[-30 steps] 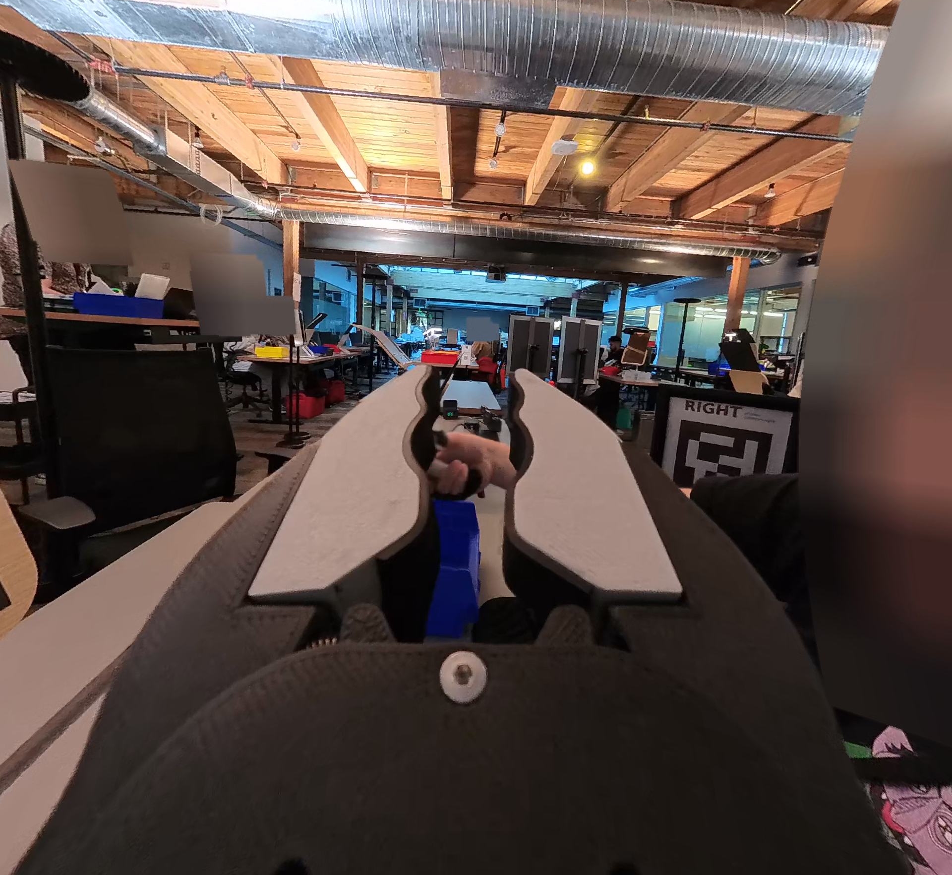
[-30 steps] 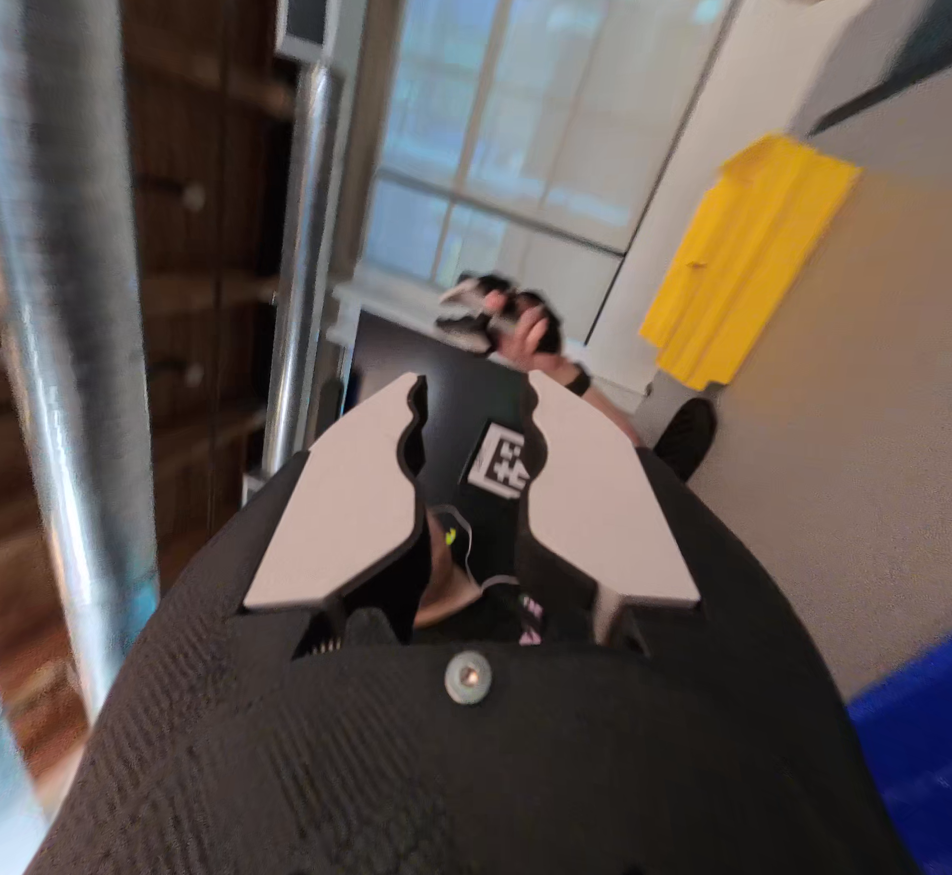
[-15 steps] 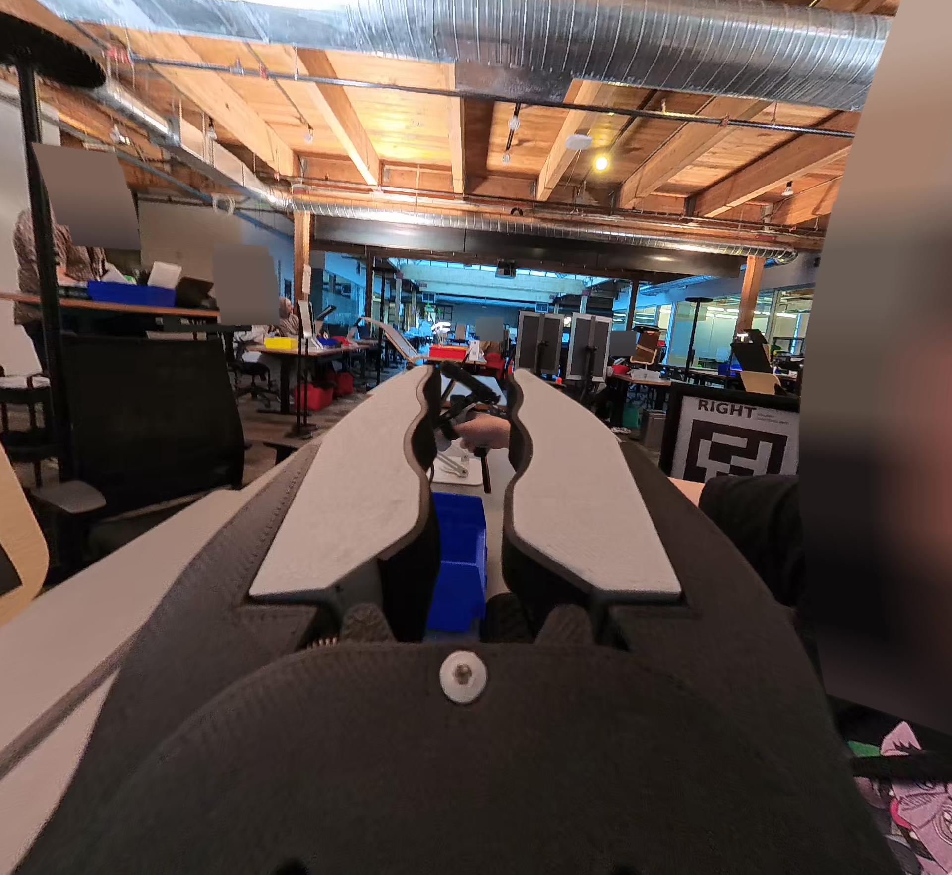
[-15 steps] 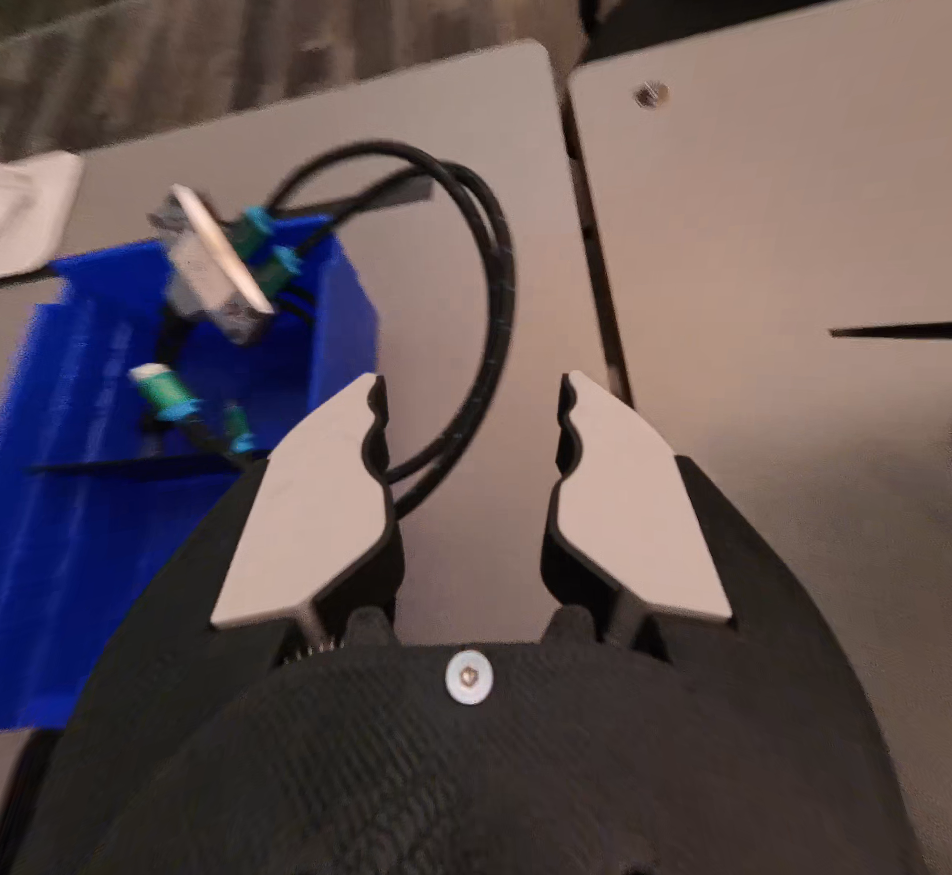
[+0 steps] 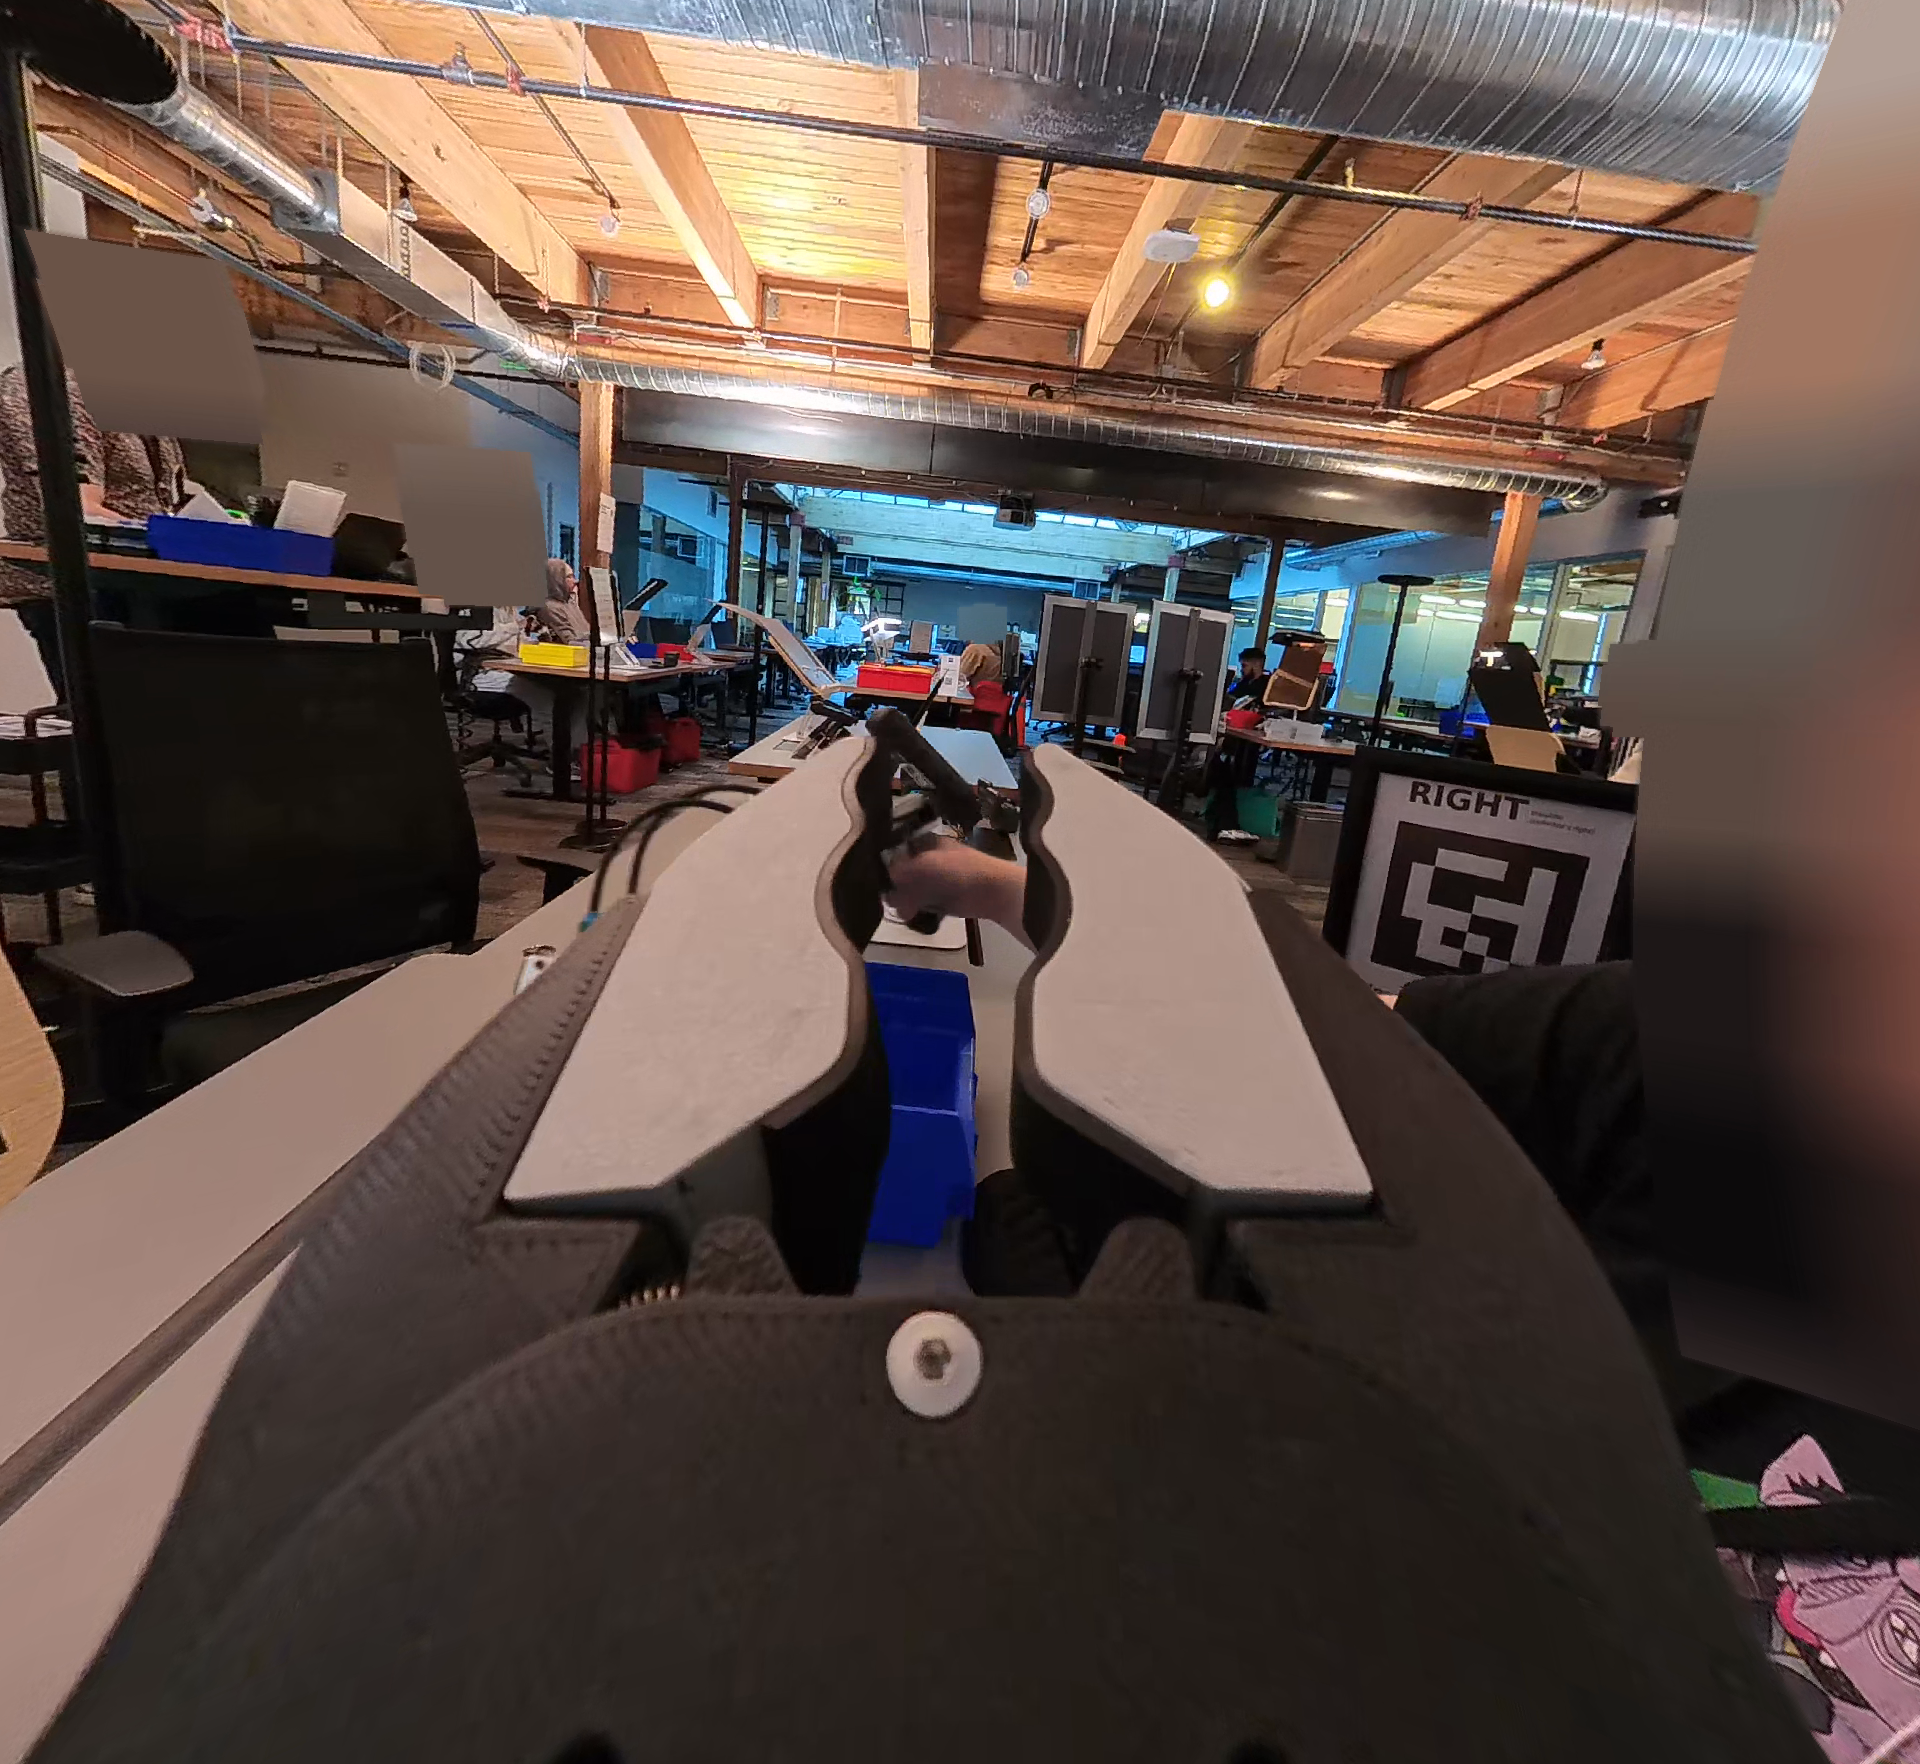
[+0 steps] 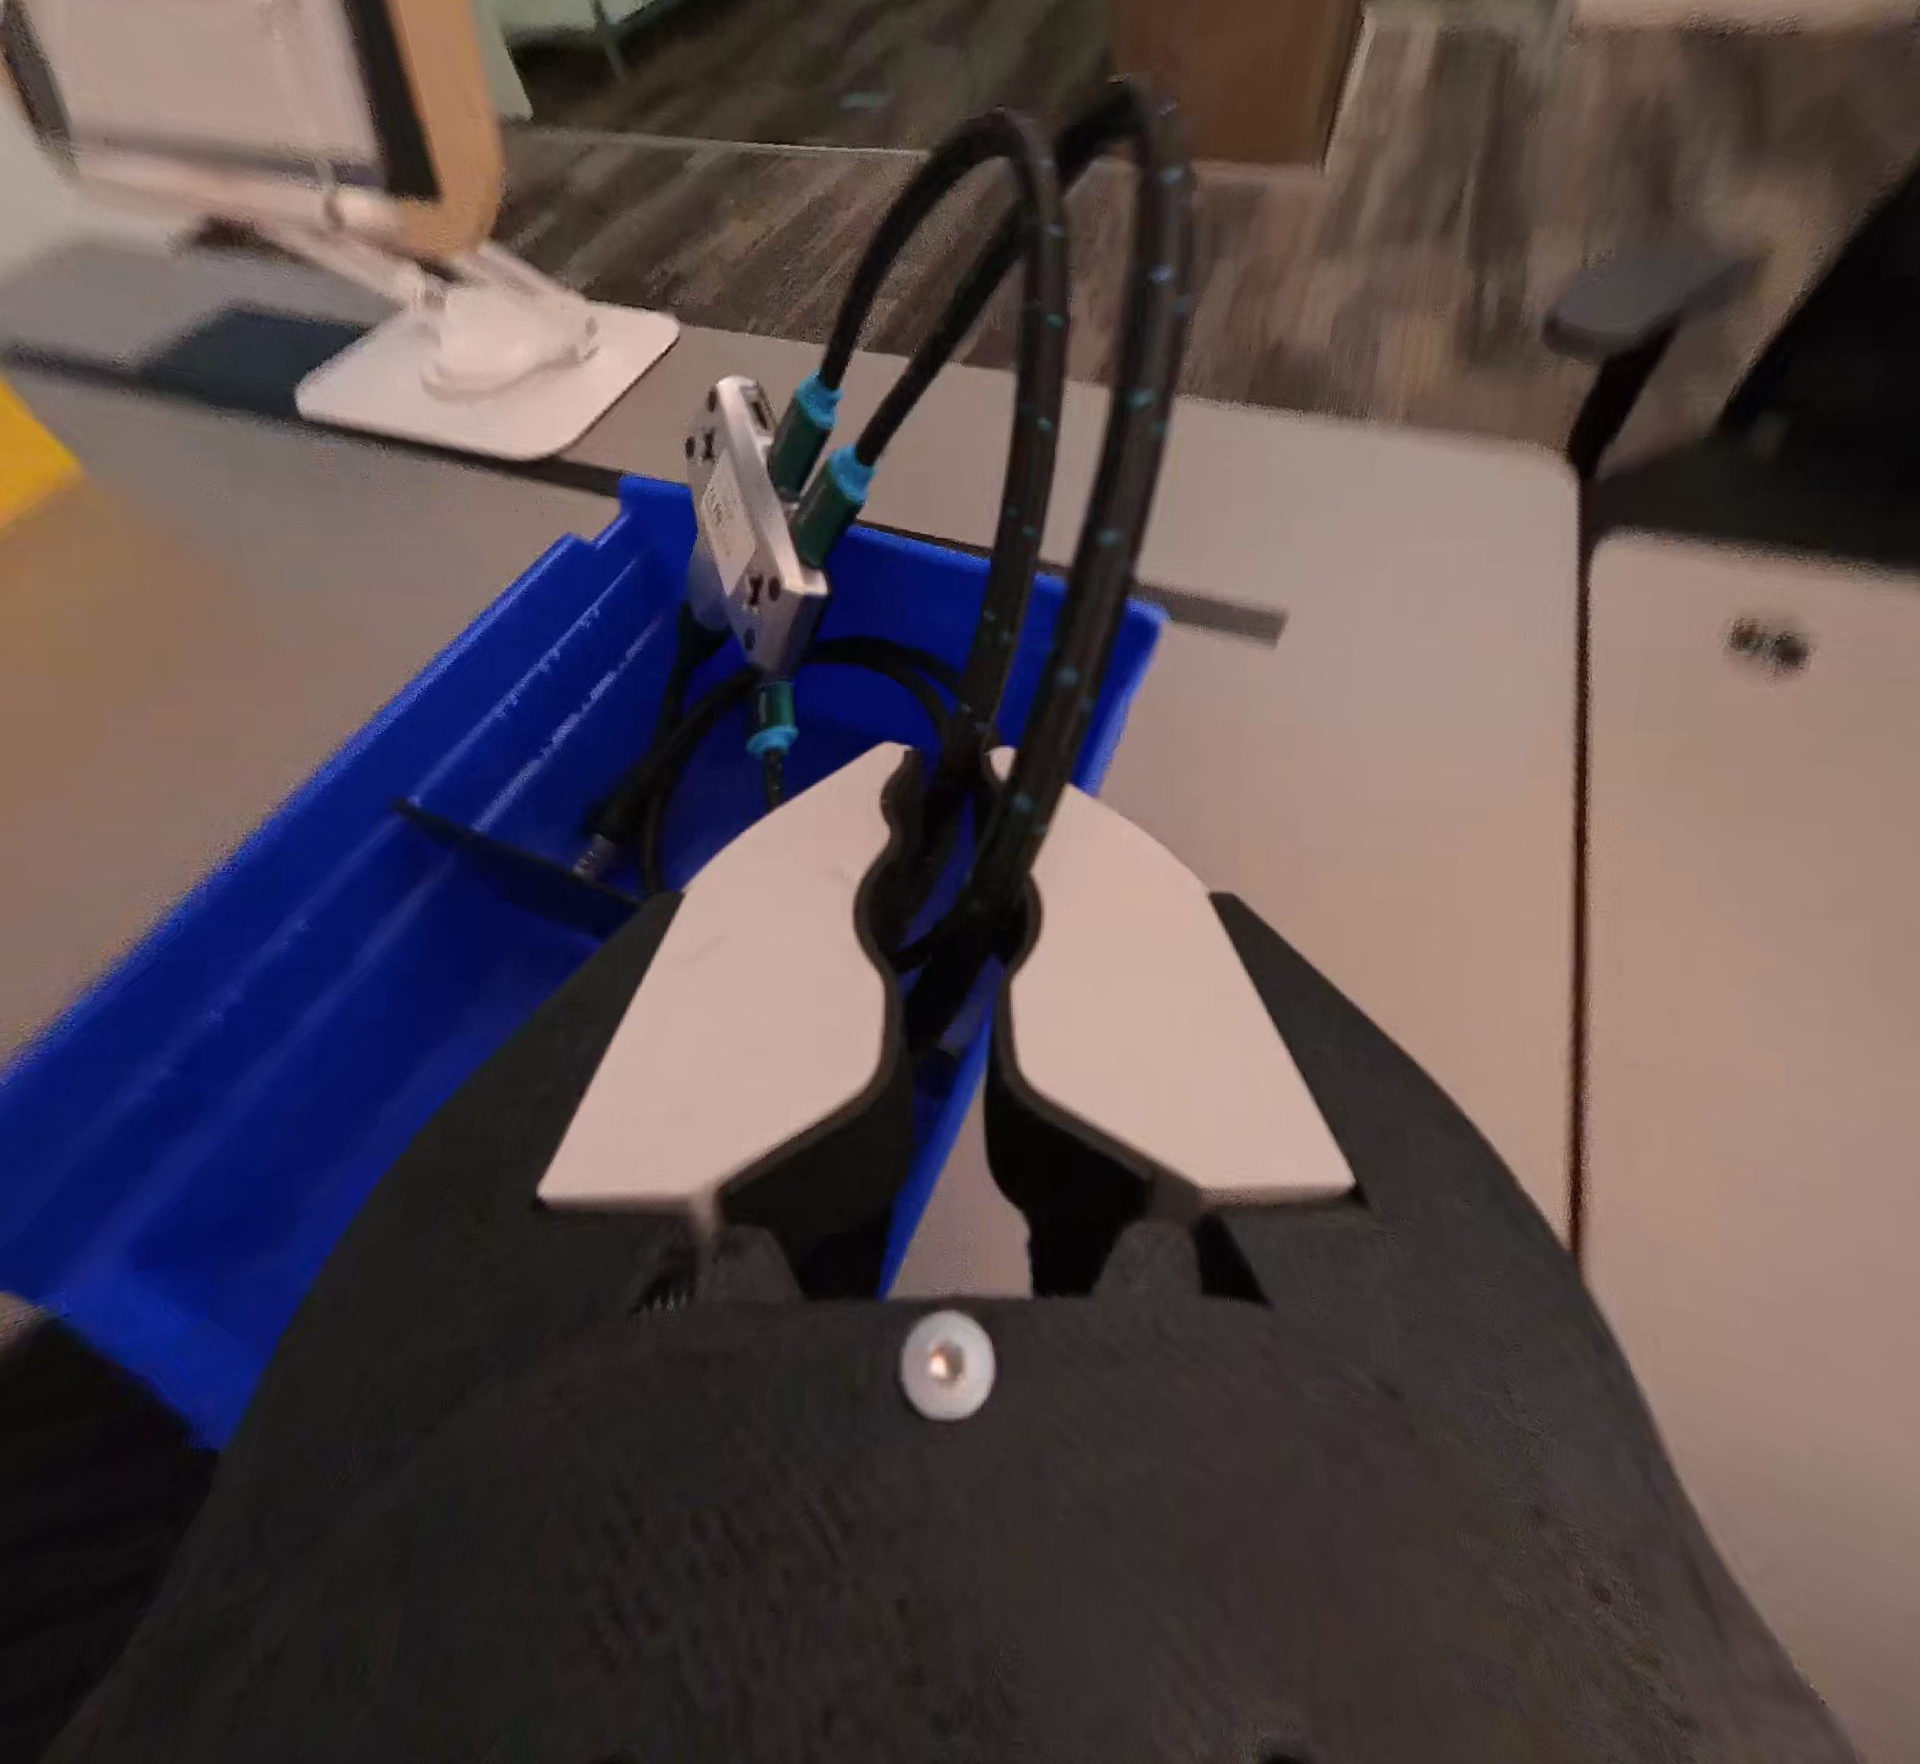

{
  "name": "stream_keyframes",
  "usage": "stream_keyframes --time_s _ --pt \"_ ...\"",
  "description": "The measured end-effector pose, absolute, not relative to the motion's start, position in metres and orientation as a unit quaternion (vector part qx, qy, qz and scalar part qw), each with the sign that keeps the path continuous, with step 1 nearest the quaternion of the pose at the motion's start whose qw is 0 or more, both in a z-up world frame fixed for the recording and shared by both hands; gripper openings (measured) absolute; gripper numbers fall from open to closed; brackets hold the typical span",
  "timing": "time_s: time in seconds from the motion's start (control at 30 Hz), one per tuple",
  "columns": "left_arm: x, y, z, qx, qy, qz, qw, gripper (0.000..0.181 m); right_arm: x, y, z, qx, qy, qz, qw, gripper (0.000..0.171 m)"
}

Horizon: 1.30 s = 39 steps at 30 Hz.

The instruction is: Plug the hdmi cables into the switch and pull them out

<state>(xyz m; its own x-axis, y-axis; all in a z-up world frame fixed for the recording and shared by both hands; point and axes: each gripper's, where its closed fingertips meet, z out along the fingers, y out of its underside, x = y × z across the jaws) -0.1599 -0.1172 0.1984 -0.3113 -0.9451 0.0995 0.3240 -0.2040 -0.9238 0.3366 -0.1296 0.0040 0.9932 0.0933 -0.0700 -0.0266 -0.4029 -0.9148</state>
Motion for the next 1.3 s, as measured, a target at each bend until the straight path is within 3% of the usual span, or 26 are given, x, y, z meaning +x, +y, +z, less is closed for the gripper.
stream_keyframes --time_s 0.2,0.4,0.57,0.67,0.73,0.97,1.07,1.13,1.2,1.3 --pt "-0.16 -0.124 0.201 -0.355 0.435 -0.687 0.462 0.022 0.31 -0.103 0.015 -0.799 -0.139 -0.021 0.585 0.011" --pt "-0.164 -0.127 0.205 -0.348 0.435 -0.688 0.466 0.022 0.337 -0.099 -0.057 -0.878 -0.096 -0.016 0.47 0.013" --pt "-0.169 -0.123 0.208 -0.346 0.428 -0.69 0.469 0.022 0.337 -0.106 -0.056 -0.884 -0.072 0.016 0.461 0.016" --pt "-0.175 -0.12 0.21 -0.346 0.425 -0.688 0.476 0.022 0.343 -0.118 -0.061 -0.898 -0.073 -0.006 0.433 0.05" --pt "-0.183 -0.116 0.214 -0.344 0.419 -0.684 0.488 0.022 0.347 -0.129 -0.063 -0.91 -0.062 -0.018 0.409 0.062" --pt "-0.225 -0.098 0.228 -0.346 0.387 -0.658 0.545 0.022 0.337 -0.155 -0.051 -0.909 0.001 0.024 0.416 0.054" --pt "-0.236 -0.093 0.23 -0.353 0.384 -0.642 0.562 0.022 0.323 -0.164 -0.071 -0.933 0.028 0.055 0.356 0.051" --pt "-0.241 -0.09 0.23 -0.358 0.382 -0.638 0.565 0.022 0.328 -0.172 -0.09 -0.954 0.04 0.013 0.298 0.037" --pt "-0.249 -0.087 0.232 -0.36 0.372 -0.642 0.566 0.022 0.329 -0.177 -0.104 -0.964 0.054 0.0 0.259 0.01" --pt "-0.261 -0.084 0.235 -0.358 0.359 -0.643 0.575 0.021 0.328 -0.177 -0.103 -0.953 0.131 0.051 0.268 0.006"
